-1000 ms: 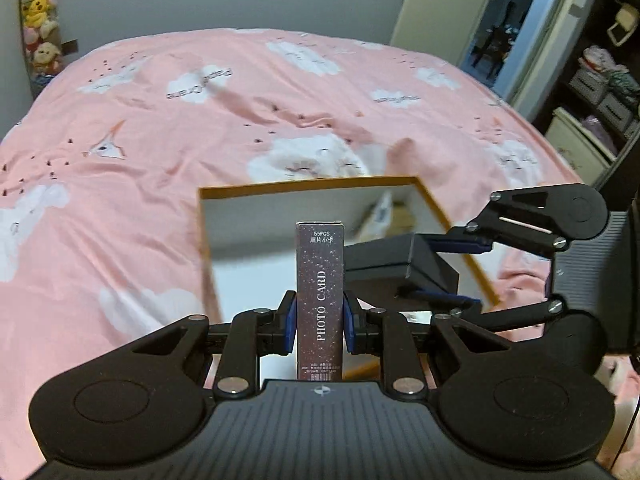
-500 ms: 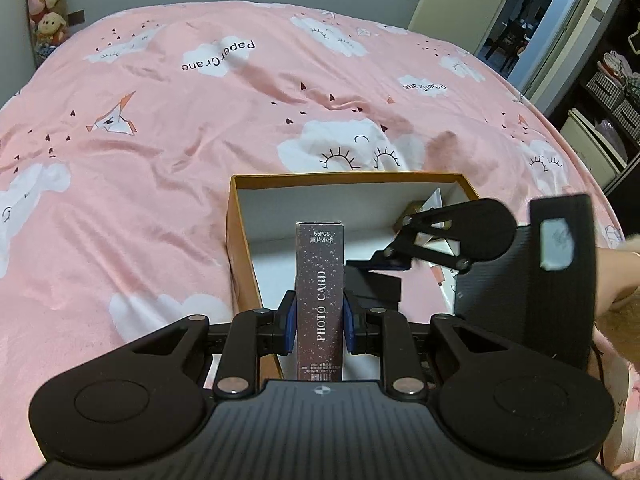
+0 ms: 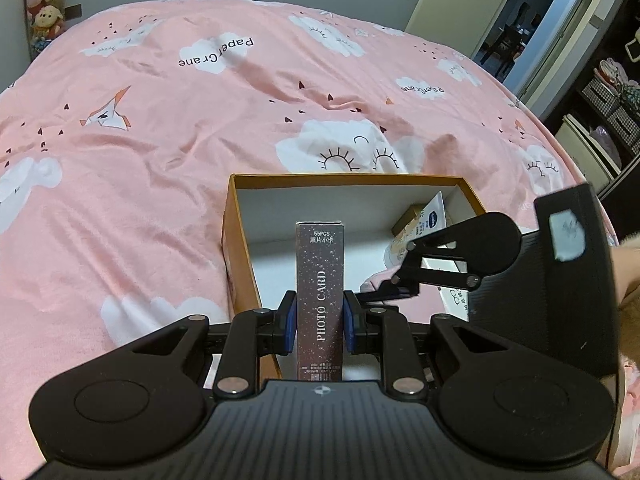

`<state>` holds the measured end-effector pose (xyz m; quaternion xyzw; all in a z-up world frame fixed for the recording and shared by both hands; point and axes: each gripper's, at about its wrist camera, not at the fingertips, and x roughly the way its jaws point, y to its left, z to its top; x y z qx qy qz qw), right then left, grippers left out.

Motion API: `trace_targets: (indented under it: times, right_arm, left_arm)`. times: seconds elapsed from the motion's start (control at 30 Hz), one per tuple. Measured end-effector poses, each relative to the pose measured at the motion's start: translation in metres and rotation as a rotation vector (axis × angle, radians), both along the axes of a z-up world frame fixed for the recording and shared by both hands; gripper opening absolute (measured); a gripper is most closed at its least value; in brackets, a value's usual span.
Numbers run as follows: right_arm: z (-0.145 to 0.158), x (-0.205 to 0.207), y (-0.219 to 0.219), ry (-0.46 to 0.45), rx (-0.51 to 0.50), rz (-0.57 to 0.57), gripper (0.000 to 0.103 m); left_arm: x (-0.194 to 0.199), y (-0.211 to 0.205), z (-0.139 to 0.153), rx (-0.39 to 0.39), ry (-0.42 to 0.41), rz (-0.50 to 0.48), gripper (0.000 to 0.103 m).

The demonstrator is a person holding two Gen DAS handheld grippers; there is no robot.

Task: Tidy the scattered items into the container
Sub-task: 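Carry the dark card box over the shoebox with the right gripper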

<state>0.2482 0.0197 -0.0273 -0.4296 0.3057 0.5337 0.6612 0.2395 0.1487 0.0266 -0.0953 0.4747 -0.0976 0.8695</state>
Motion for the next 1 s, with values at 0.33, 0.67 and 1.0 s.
trace_targets:
  times: [0.33,0.67,1.0]
  right_arm:
    - [0.012,0.014,-0.009,0.219,-0.013,-0.068,0.037]
    - [0.003,0.032,-0.003,0.286,0.034,-0.193,0.04]
    - [-0.025,0.053,0.016,0.42,0.072,-0.26,0.047]
  left_arm:
    - [-0.002,0.0,-0.002,0.001,0.005,-0.008,0.026]
    - [0.009,-0.011,-0.01,0.028,0.032,-0.043,0.026]
    - [0.02,-0.017,-0.015,0.102,0.069,-0.066,0.026]
